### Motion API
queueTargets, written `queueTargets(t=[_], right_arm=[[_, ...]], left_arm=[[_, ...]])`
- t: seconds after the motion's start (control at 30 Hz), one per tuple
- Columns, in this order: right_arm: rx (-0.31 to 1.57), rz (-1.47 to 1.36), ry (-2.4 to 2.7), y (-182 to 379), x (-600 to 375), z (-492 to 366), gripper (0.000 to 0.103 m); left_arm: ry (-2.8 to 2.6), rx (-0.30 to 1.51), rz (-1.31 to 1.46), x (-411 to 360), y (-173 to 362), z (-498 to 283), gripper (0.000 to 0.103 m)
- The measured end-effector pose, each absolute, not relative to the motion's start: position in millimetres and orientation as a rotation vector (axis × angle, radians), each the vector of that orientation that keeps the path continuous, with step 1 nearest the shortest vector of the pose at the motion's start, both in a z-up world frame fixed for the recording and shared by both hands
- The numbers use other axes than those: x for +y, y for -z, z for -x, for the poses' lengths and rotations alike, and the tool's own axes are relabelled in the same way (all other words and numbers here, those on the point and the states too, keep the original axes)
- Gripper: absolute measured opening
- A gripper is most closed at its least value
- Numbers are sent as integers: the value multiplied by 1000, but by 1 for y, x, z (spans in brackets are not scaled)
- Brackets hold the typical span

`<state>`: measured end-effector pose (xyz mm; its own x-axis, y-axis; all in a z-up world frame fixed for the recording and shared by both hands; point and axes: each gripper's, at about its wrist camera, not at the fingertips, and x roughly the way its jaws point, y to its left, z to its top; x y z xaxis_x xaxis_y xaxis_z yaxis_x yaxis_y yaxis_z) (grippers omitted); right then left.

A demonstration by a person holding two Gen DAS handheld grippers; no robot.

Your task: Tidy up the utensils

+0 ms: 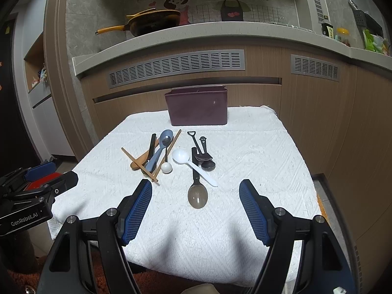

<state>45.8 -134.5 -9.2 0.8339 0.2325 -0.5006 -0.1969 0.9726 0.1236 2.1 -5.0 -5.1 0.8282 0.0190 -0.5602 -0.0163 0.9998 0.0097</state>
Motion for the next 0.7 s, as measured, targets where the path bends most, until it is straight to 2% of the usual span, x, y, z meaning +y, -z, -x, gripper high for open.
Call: queueTargets(t=[0.7], right_arm=[[544, -71, -228, 12, -136, -47, 71]], left_arm=[[-19, 607, -7, -6, 10, -3, 71]])
